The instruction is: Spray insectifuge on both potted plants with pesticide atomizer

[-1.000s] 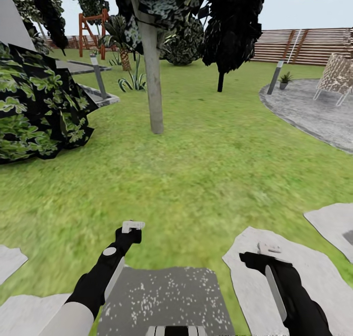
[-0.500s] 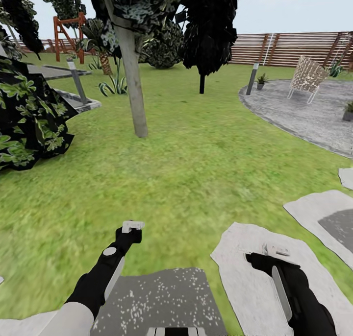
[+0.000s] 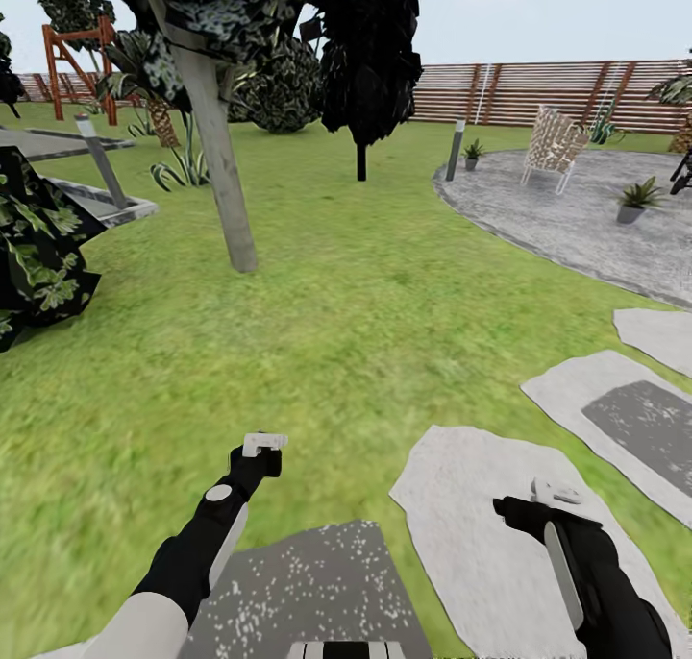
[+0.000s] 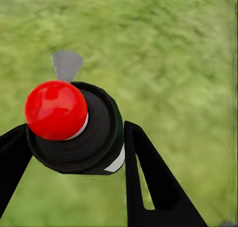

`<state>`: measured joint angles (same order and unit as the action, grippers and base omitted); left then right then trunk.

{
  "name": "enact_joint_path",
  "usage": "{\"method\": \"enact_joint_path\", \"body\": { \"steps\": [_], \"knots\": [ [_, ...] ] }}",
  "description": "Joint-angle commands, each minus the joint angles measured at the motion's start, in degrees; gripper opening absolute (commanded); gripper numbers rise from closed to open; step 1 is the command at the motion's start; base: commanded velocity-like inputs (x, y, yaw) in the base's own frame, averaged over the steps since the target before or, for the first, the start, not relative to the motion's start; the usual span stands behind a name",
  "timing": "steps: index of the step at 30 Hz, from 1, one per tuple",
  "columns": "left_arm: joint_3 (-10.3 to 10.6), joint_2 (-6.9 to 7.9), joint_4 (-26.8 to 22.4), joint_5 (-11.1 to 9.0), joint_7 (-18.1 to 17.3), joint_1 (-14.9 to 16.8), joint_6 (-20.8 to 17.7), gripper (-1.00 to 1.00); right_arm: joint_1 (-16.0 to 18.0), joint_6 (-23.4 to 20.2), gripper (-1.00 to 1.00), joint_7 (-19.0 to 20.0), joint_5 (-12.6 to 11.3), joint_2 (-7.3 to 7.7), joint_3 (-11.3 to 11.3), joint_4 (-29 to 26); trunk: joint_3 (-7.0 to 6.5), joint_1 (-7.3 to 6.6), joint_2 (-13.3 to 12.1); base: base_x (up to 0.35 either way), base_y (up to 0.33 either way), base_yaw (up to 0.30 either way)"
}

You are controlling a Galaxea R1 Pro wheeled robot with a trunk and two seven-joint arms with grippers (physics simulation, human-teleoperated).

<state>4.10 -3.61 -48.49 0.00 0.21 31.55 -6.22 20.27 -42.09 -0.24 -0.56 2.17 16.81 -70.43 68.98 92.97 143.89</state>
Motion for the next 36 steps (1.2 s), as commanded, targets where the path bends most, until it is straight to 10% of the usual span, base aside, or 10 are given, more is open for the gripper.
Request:
{"method": "enact_joint_path", "body": {
  "steps": [1, 36],
  "knots": [
    [0.0, 0.01, -0.1, 0.0, 0.0, 0.0, -0.3, -1.0, 0.0, -0.3, 1.0, 0.0, 0.0, 0.01, 0.0, -0.1, -0.01, -0.01, 0.0, 0.0, 0.0, -0.224],
    [0.0, -0.08, -0.1, 0.0, 0.0, 0.0, -0.3, -1.0, 0.0, -0.3, 1.0, 0.0, 0.1, -0.06, 2.7, -0.1, -4.13, -0.32, -0.1, 0.0, 0.0, -0.179]
  ]
}}
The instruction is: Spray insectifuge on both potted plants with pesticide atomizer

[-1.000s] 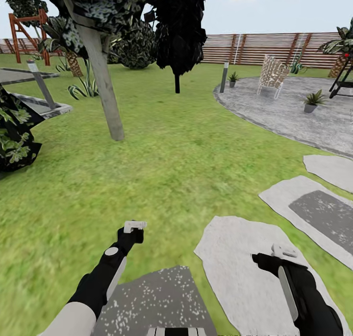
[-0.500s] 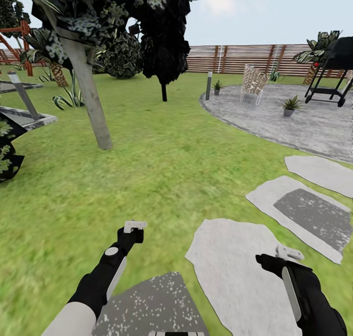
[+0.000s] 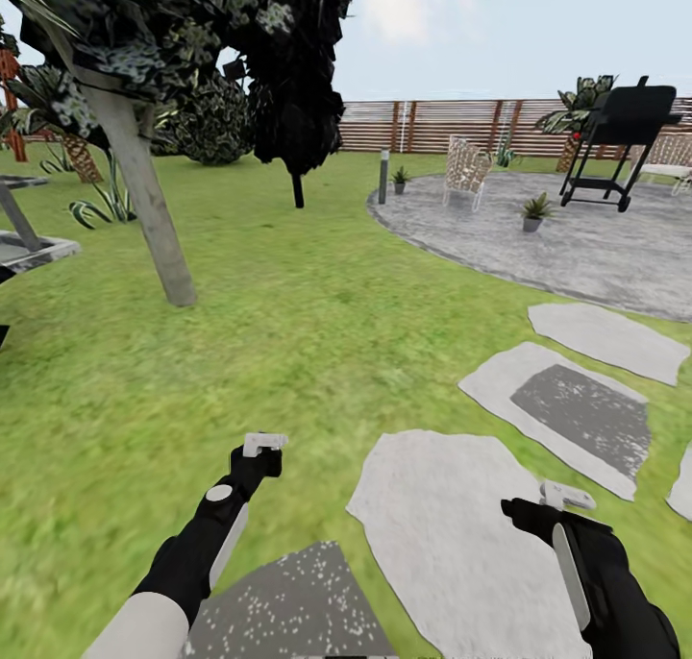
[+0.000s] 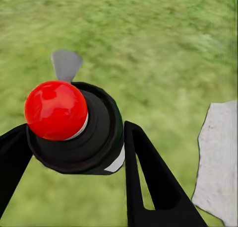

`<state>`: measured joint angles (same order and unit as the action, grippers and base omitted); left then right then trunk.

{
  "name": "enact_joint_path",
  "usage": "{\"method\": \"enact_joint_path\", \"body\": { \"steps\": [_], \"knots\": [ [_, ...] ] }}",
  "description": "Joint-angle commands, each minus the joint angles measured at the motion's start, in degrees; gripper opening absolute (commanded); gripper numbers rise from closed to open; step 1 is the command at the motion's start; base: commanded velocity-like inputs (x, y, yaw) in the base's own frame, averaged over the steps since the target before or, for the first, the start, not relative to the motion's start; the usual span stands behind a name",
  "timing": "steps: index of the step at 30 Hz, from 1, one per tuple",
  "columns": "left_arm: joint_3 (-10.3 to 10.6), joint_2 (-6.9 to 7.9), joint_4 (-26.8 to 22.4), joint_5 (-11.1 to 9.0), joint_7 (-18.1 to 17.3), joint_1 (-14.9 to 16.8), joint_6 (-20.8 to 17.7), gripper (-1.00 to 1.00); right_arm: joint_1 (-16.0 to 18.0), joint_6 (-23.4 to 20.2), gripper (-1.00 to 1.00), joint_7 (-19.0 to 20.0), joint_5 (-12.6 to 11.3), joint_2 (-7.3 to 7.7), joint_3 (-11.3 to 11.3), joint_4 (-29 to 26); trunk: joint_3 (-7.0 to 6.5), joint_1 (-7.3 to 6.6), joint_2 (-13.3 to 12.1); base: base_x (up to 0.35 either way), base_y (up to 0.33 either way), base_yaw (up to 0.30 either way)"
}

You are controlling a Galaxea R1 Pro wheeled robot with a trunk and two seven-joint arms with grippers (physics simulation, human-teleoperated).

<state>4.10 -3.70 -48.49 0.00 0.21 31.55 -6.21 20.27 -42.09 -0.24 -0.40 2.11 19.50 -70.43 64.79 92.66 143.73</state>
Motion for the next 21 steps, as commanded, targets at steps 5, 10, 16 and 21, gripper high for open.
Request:
{"method": "enact_joint_path", "body": {
  "steps": [5, 10, 16, 21],
  "knots": [
    [0.0, 0.01, -0.1, 0.0, 0.0, 0.0, -0.3, -1.0, 0.0, -0.3, 1.0, 0.0, 0.0, -0.01, 0.0, -0.1, -0.17, -0.01, 0.0, 0.0, 0.0, -0.243],
    [0.0, 0.01, -0.1, 0.0, 0.0, 0.0, -0.3, -1.0, 0.0, -0.3, 1.0, 0.0, 0.0, 0.0, 0.0, -0.1, -0.39, -0.01, 0.0, 0.0, 0.0, -0.243],
    [0.0, 0.01, -0.1, 0.0, 0.0, 0.0, -0.3, -1.0, 0.0, -0.3, 1.0, 0.0, 0.0, 0.0, 0.0, -0.1, -1.54, -0.11, 0.0, 0.0, 0.0, -0.243],
    [0.0, 0.01, -0.1, 0.0, 0.0, 0.0, -0.3, -1.0, 0.0, -0.3, 1.0, 0.0, 0.0, -0.01, 0.0, -0.1, -2.21, -0.17, -0.1, 0.0, 0.0, -0.243]
  ]
}}
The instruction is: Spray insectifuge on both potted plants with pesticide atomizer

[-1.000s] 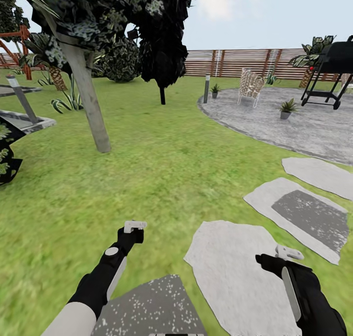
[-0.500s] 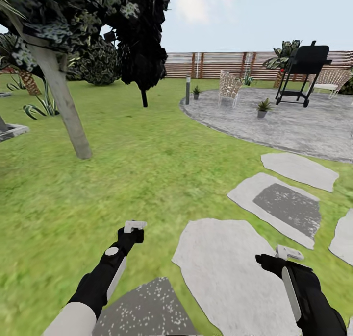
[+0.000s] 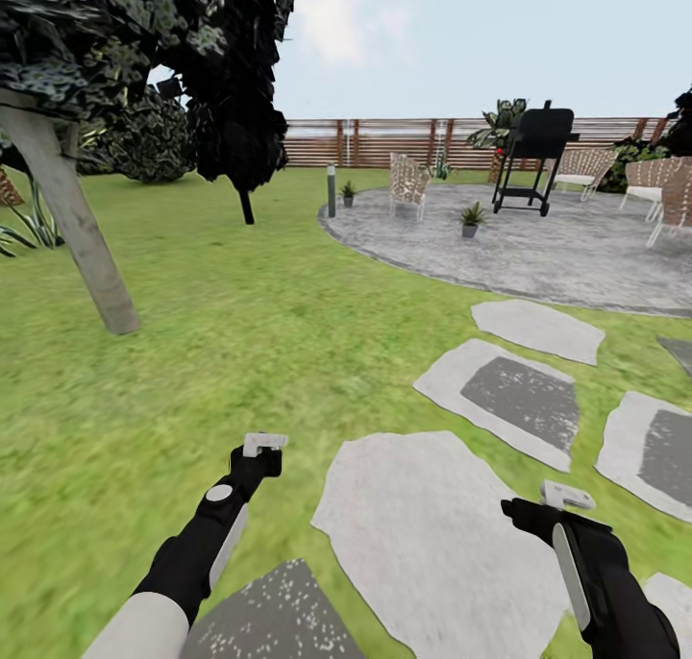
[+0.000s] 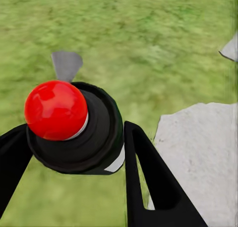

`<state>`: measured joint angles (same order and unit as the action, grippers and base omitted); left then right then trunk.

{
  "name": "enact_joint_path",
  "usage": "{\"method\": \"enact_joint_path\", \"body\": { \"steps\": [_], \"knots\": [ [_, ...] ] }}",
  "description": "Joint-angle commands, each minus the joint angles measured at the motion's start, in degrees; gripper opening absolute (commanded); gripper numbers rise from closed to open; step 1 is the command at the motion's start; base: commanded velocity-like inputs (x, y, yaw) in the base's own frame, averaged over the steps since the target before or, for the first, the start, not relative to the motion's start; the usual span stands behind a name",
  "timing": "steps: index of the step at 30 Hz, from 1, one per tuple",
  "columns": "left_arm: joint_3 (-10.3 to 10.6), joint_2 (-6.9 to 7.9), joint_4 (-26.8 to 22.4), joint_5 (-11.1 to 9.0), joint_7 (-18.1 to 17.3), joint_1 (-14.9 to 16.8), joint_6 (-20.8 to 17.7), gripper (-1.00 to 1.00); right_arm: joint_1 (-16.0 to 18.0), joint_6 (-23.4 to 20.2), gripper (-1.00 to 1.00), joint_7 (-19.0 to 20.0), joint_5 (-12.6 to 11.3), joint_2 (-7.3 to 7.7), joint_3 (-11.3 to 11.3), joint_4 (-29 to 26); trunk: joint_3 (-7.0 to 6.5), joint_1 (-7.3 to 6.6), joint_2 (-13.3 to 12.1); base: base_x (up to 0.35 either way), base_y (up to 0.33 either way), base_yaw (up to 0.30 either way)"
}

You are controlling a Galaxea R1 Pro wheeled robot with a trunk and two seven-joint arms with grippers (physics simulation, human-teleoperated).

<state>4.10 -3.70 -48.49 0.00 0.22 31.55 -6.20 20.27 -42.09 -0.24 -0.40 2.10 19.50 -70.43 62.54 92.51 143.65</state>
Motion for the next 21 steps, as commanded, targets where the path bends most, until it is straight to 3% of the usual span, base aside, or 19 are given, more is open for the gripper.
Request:
{"method": "enact_joint_path", "body": {
  "steps": [1, 12, 21],
  "knots": [
    [0.0, 0.01, -0.1, 0.0, 0.0, 0.0, -0.3, -1.0, 0.0, -0.3, 1.0, 0.0, 0.0, 0.0, 0.0, -0.1, 0.01, -0.01, 0.0, 0.0, 0.0, -0.243],
    [0.0, 0.01, -0.1, 0.0, 0.0, 0.0, -0.3, -1.0, 0.0, -0.3, 1.0, 0.0, 0.0, -0.03, 0.0, 0.0, -0.48, -0.01, 0.0, 0.006, 0.0, -0.243],
    [0.0, 0.04, -0.1, 0.0, 0.0, 0.0, -0.3, -1.0, 0.0, -0.3, 1.0, 0.0, 0.0, -0.08, -0.1, 0.0, -0.83, -0.01, 0.0, 0.274, 0.0, -0.22]
  ]
}}
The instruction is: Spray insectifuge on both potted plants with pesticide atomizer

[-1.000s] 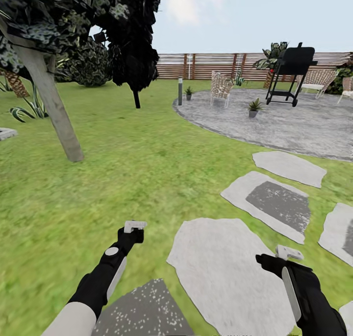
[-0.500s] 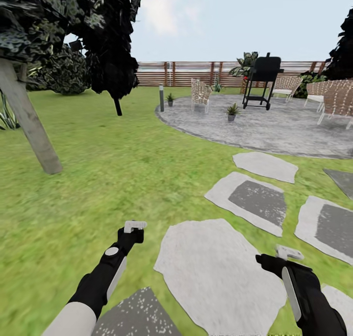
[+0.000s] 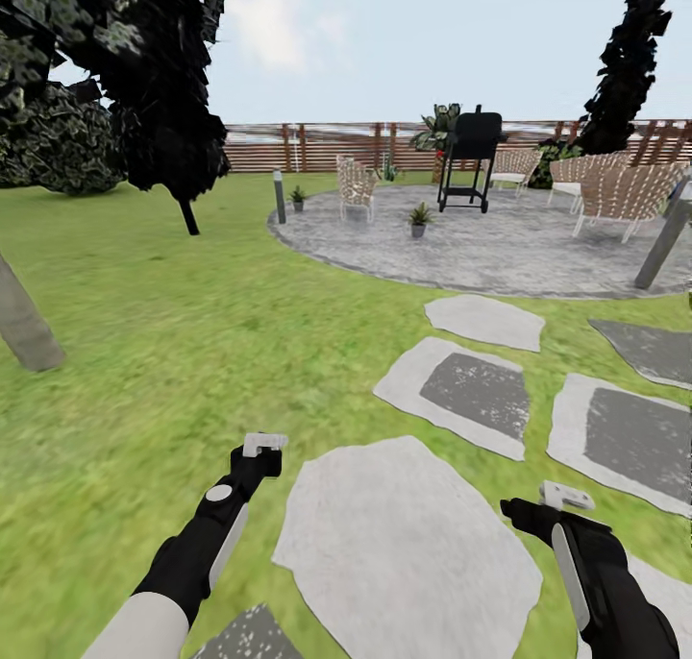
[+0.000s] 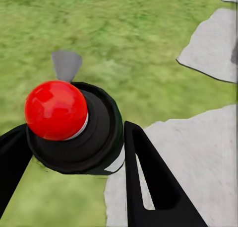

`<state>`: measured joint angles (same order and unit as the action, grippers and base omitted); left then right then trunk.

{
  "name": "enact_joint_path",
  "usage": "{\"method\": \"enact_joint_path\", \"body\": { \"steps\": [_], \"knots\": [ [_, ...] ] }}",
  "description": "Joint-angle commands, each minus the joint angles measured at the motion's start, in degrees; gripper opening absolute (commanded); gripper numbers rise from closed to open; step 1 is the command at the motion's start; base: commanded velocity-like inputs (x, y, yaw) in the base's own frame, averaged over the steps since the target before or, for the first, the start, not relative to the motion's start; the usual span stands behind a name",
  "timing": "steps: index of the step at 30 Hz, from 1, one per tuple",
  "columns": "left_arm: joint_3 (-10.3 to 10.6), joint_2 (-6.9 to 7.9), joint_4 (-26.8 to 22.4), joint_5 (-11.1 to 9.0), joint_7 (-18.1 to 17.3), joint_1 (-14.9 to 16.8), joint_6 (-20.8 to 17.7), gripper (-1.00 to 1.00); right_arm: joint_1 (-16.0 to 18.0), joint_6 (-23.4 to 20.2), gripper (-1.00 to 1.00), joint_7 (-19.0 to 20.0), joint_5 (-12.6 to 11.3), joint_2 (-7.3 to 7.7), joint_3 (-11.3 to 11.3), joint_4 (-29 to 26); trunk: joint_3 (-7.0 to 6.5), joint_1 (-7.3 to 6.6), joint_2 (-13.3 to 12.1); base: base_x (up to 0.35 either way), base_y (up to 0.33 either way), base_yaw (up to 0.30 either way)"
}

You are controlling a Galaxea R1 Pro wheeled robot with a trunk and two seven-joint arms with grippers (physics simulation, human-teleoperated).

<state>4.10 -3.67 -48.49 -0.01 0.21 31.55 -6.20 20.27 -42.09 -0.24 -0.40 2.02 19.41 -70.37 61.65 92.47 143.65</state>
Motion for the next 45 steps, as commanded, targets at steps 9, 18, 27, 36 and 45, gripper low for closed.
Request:
{"method": "enact_joint_path", "body": {
  "steps": [9, 18, 27, 36, 45],
  "knots": [
    [0.0, 0.01, -0.1, 0.0, 0.0, 0.0, -0.4, -1.0, 0.0, -0.2, 1.0, 0.0, 0.0, 0.0, 0.0, 0.0, -0.05, 0.02, 0.0, 0.337, 0.0, -0.059],
    [-0.1, 0.05, -0.1, 0.0, 0.0, 0.0, -0.4, -1.0, 0.0, -0.2, 1.0, 0.0, 0.0, 0.0, 0.0, 0.1, -0.05, 0.02, 0.0, 0.338, 0.0, -0.001],
    [-0.1, 0.04, -0.1, 0.0, 0.0, 0.0, -0.4, -1.0, 0.0, -0.2, 1.0, 0.0, 0.0, 0.0, 0.0, 0.0, -0.05, 0.02, 0.0, 0.338, 0.0, 0.0],
    [-0.1, 0.04, -0.1, 0.0, 0.0, 0.0, -0.4, -1.0, 0.0, -0.2, 1.0, 0.0, 0.0, 0.0, 0.0, 0.0, -0.24, 0.02, 0.0, 0.338, 0.0, -0.169],
    [-0.1, 0.01, -0.1, -0.1, 0.0, 0.0, -0.4, -1.0, 0.0, -0.2, 1.0, 0.0, 0.0, -0.08, 0.0, 0.0, -0.49, 0.02, 0.0, 0.338, 0.0, -0.252]
  ]
}}
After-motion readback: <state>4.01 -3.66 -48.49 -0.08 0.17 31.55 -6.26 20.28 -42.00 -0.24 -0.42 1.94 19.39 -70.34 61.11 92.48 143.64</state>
